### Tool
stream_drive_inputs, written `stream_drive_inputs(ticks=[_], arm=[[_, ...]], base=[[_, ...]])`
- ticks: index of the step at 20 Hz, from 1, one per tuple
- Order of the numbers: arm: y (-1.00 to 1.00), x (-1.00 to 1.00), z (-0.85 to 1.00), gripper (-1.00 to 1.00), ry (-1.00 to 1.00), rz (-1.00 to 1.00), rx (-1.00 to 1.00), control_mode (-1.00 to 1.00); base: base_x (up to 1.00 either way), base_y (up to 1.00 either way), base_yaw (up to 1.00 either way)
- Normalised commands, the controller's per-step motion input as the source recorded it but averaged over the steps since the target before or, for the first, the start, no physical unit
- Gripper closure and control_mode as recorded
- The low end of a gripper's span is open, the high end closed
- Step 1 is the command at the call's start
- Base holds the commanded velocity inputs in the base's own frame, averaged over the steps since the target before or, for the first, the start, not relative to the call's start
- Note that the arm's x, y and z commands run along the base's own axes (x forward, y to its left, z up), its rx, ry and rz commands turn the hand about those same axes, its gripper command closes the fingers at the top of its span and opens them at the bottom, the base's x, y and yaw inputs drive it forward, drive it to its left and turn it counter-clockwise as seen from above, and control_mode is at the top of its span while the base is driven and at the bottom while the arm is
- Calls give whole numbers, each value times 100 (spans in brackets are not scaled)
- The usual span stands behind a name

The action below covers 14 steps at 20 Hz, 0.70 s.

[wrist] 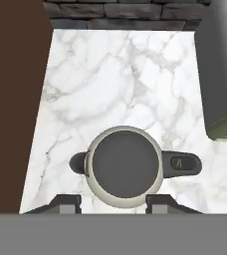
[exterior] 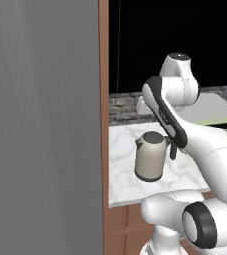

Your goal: Navigate to the coffee machine.

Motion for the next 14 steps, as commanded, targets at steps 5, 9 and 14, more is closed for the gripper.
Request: stream_drive_inputs(ticks=[5, 9, 14], arm=[[0, -61, 0, -100, -10, 0, 0, -100], [0, -100, 0, -100, -33, 0, 0, -100], [0, -100, 0, -100, -29, 0, 0, -100]], base=[[0, 0, 0], [0, 0, 0], [0, 0, 0]])
